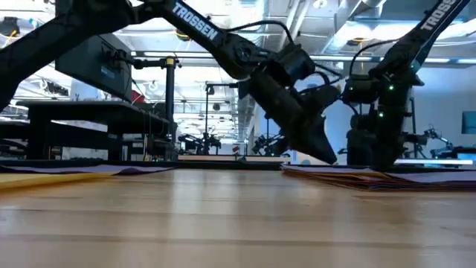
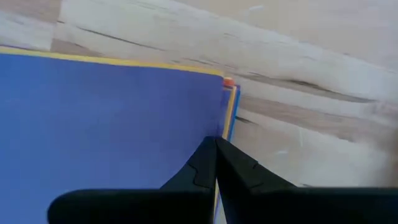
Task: Organize paper
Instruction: Stack the purple paper on top of the other purple paper
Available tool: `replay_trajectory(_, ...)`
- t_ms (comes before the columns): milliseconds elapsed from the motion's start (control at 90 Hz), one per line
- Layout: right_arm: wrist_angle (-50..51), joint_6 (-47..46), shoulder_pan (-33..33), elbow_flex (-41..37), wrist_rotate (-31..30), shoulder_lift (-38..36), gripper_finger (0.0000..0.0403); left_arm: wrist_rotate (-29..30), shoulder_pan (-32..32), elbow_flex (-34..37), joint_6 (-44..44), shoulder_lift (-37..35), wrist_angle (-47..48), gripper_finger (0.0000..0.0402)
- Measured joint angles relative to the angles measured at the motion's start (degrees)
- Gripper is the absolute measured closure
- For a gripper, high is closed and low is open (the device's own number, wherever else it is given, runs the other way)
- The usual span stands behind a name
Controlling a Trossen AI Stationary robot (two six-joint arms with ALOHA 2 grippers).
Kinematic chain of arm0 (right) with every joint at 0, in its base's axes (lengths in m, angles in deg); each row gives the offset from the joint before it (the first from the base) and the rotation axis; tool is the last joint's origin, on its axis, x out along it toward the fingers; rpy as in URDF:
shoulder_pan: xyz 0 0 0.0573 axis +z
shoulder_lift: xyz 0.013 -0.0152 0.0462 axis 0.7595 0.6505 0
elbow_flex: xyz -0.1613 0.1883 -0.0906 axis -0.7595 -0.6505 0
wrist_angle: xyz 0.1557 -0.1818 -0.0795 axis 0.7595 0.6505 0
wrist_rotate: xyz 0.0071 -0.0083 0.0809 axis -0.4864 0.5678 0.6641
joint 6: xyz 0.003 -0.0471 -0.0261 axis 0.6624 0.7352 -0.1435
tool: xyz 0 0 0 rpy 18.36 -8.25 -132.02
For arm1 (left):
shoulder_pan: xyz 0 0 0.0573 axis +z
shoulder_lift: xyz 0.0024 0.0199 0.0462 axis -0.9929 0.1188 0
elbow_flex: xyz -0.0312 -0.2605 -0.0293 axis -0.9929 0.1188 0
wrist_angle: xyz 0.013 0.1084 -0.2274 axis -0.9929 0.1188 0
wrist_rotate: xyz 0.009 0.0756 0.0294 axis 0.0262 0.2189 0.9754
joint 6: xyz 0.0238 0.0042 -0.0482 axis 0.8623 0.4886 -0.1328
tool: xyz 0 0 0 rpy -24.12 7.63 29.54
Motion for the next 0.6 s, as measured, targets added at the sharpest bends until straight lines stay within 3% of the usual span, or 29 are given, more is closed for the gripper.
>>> replay_trajectory(444,1.9,4.0,-1.2,0.0,0.6,-0.2,0.0403,4.4,0.1,-0.2,8.3,-0.4,24.4,0.0402)
replay_trajectory(600,2.5,4.5,-1.5,-0.1,0.5,-0.2,0.0403,4.6,0.1,0.0,8.1,-1.5,27.4,0.0402)
